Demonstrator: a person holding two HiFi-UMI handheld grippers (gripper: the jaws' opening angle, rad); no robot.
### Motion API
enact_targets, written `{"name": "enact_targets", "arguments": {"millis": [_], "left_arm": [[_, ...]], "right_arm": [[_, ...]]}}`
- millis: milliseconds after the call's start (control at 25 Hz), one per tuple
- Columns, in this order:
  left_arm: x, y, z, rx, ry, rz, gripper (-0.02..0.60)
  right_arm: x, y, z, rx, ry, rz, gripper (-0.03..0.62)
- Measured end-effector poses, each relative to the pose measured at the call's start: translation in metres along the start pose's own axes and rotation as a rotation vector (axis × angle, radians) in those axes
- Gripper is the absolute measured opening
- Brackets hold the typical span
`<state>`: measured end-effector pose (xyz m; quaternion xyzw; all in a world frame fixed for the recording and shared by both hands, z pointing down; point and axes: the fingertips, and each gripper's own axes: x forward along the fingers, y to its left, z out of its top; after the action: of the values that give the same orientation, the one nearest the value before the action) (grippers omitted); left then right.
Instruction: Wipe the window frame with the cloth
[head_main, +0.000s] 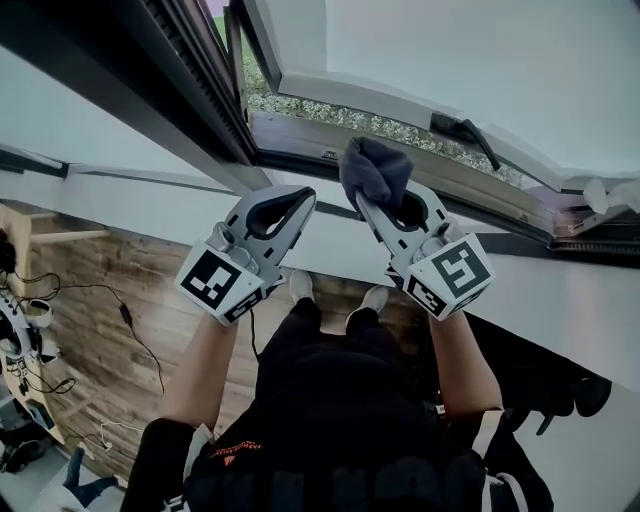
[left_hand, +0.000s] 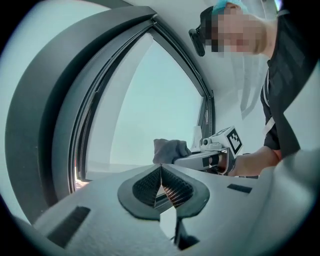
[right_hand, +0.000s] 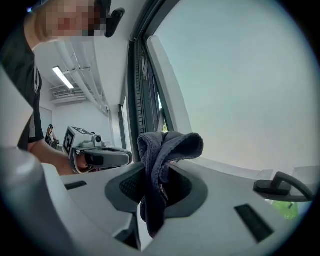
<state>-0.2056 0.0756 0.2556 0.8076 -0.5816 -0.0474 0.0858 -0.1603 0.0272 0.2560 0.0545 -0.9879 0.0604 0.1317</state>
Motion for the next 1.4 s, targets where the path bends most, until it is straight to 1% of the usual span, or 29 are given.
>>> {"name": "enact_targets", "arguments": {"millis": [520,600,920,1120,1400], "left_arm": [[-0.045,0.04,-0.024,-0.055,-0.007,0.086,0.021],[-0.05,0.046,-0.029,-0.066,-0.005,0.097,0.022],[-0.068,0.069,-0.044,-0.099,0.004,0.13,0.022],[-0.073,0.077,-0.051,-0.11,0.013,0.146,0.023],[-0.075,0.084,-0.057,-0.121,0.018,0.16,0.021]], "right_arm": [[0.082,0.015,-0.021,-0.099,0.078,0.021,0.072],[0.096,0.015,-0.022,-0.132,0.093,0.02,0.071],[0.149,0.014,-0.032,-0.324,0.176,0.015,0.072],[0.166,0.015,-0.046,-0.365,0.217,0.037,0.072],[0.18,0.016,-0.061,-0.432,0.26,0.042,0.072]]}}
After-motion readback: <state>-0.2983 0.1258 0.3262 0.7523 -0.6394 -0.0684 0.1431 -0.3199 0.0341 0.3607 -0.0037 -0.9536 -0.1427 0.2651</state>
